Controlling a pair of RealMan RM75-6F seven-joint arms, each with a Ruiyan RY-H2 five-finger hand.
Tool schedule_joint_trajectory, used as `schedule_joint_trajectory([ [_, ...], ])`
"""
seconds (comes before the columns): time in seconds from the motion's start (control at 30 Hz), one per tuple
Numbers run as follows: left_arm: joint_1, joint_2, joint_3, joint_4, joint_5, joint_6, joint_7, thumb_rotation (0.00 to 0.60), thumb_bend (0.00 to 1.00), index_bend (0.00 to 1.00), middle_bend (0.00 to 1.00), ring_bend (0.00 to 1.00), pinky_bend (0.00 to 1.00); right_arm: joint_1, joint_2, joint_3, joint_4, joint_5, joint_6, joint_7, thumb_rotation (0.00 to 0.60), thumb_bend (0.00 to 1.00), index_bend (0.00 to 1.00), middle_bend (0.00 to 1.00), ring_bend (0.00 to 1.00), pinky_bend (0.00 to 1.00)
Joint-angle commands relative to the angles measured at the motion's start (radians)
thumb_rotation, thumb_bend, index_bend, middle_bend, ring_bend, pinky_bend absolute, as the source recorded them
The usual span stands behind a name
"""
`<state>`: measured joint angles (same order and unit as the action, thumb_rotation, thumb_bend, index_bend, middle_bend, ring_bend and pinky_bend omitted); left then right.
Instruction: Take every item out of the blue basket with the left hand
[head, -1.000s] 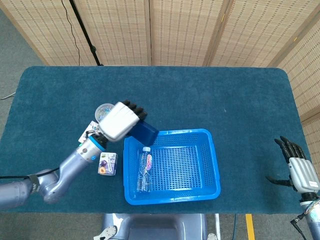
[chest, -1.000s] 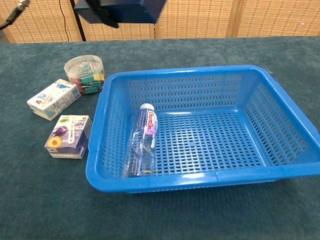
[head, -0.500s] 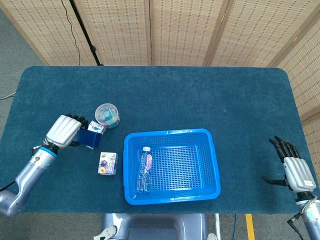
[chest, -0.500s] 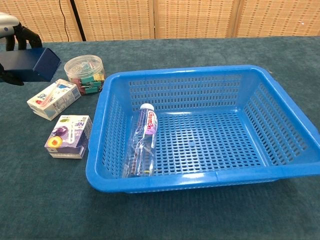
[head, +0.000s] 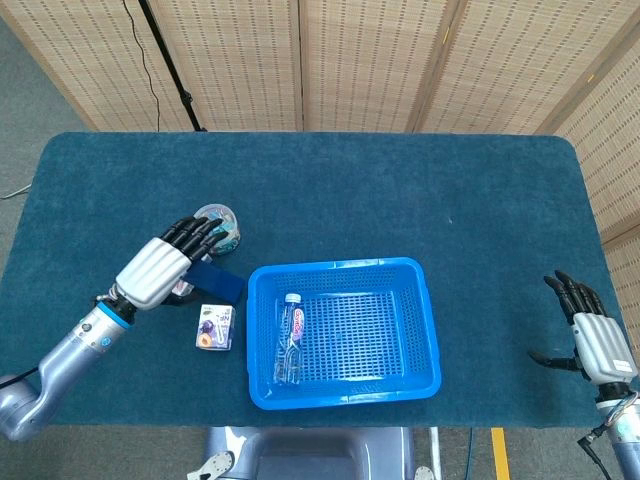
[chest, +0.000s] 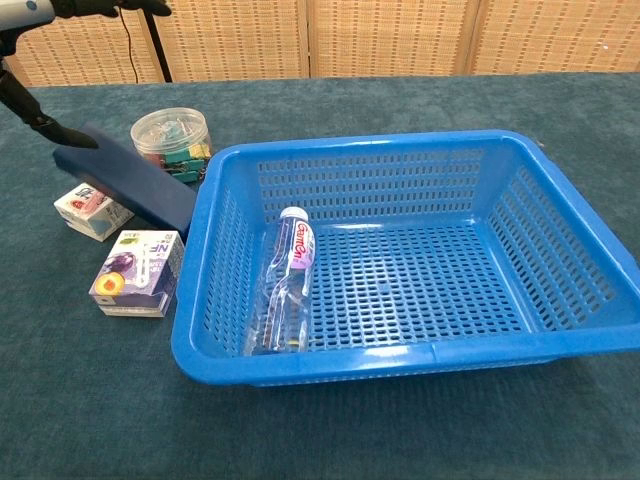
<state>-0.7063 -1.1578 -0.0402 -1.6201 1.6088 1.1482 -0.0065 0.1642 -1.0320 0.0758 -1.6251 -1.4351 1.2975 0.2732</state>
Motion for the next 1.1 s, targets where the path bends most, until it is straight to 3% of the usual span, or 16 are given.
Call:
schedule_joint_trajectory([
  [0.03,-0.064,0.001,-0.033,-0.082,0.069,-0.024,0.081,0.6,0.01,0.0,0.0,0.0,0.08,0.0,0.001,0.001,0.0,0.001,0.002,0.001,0.6,0.0,0.0,0.0,0.0,0.0],
  [0.27,-0.246,-0.097,-0.124,-0.147,0.02,-0.27,0.369,0.6,0.0,0.0,0.0,0.0,0.08,-0.002,0.004,0.005,0.007,0.012,0.002,0.012,0.6,0.0,0.0,0.0,0.0,0.0],
  [0.57,-0.386,-0.247,-0.139,-0.089,-0.08,-0.472,0.606,0.6,0.0,0.0,0.0,0.0,0.09,-0.007,0.009,0.007,0.015,0.026,0.0,0.027,0.6,0.0,0.0,0.0,0.0,0.0],
  [0.8,-0.424,-0.279,-0.113,-0.053,-0.114,-0.524,0.646,0.6,0.0,0.0,0.0,0.0,0.09,-0.009,0.011,0.007,0.016,0.03,-0.002,0.029,0.6,0.0,0.0,0.0,0.0,0.0],
  [1.1,-0.43,-0.253,-0.056,-0.036,-0.061,-0.519,0.544,0.6,0.0,0.0,0.0,0.0,0.09,-0.005,0.008,0.012,0.024,0.045,-0.015,0.025,0.6,0.0,0.0,0.0,0.0,0.0],
])
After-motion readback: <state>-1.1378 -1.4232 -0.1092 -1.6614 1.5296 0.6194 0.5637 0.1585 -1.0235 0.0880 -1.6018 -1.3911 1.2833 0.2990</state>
